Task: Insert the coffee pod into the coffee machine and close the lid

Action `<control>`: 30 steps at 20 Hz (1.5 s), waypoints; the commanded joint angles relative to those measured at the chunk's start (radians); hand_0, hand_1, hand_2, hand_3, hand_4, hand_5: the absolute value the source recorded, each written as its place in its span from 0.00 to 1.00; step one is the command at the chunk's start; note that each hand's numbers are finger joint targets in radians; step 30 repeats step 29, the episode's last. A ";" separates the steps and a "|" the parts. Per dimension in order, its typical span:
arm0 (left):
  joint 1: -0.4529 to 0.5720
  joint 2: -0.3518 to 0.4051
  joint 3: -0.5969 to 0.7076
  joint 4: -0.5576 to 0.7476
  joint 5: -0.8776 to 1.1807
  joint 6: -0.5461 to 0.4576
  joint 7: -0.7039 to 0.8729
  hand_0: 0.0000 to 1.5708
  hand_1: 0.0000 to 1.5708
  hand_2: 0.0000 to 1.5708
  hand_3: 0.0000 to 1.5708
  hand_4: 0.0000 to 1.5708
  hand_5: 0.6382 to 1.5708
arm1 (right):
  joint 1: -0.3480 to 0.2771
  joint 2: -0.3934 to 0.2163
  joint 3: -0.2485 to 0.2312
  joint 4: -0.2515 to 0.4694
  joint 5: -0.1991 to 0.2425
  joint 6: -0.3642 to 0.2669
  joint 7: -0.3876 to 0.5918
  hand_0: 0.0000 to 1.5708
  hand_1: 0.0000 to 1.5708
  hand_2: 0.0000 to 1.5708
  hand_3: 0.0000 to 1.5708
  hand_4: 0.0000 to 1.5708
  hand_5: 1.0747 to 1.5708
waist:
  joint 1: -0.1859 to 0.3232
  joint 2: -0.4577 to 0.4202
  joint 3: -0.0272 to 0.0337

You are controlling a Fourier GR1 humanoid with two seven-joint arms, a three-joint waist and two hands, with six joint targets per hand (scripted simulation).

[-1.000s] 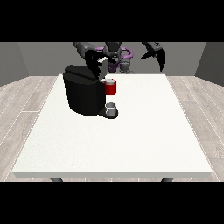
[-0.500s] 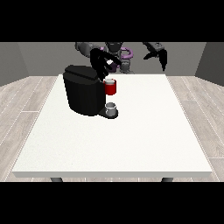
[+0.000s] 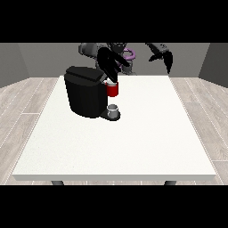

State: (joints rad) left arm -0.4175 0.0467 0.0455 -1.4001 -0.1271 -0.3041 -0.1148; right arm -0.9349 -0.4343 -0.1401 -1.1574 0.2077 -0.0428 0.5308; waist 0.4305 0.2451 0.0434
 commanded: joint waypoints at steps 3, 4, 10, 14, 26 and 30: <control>-0.050 -0.020 -0.025 -0.002 0.000 -0.008 -0.006 0.00 0.00 0.00 0.00 0.22 1.00 | -0.117 0.083 0.045 -0.094 -0.029 0.010 -0.118 0.00 0.00 0.00 0.00 0.00 1.00 | 0.152 0.055 -0.0417; -0.058 -0.006 -0.025 0.000 0.013 -0.037 -0.001 0.00 0.00 0.00 0.00 0.16 1.00 | -0.120 0.065 0.033 -0.107 -0.029 0.017 -0.097 0.00 0.00 0.00 0.00 0.00 1.00 | 0.168 0.058 -0.0416; -0.102 -0.015 -0.041 0.001 0.004 -0.038 -0.014 0.00 0.00 0.00 0.00 0.21 1.00 | -0.092 0.063 -0.025 -0.172 -0.063 0.005 -0.086 0.00 0.00 0.00 0.00 0.00 1.00 | 0.197 0.129 -0.0402; -0.156 -0.018 -0.037 -0.011 0.015 -0.039 0.029 0.00 0.00 0.00 0.00 0.20 1.00 | -0.158 0.095 0.010 -0.135 -0.051 0.003 -0.143 0.00 0.00 0.00 0.00 0.06 1.00 | 0.194 0.138 -0.0435; 0.018 -0.024 -0.022 -0.016 -0.007 0.015 0.006 0.00 0.00 0.00 0.00 0.17 1.00 | -0.039 0.324 0.156 -0.107 -0.045 -0.007 -0.407 0.00 0.00 0.00 0.00 0.12 1.00 | 0.013 0.011 -0.0437; 0.121 0.031 0.032 -0.010 0.042 -0.032 -0.024 0.00 0.00 0.00 0.00 0.17 1.00 | 0.059 0.357 0.170 -0.135 -0.074 0.013 -0.449 0.00 0.00 0.00 0.00 0.17 1.00 | -0.041 -0.076 -0.0436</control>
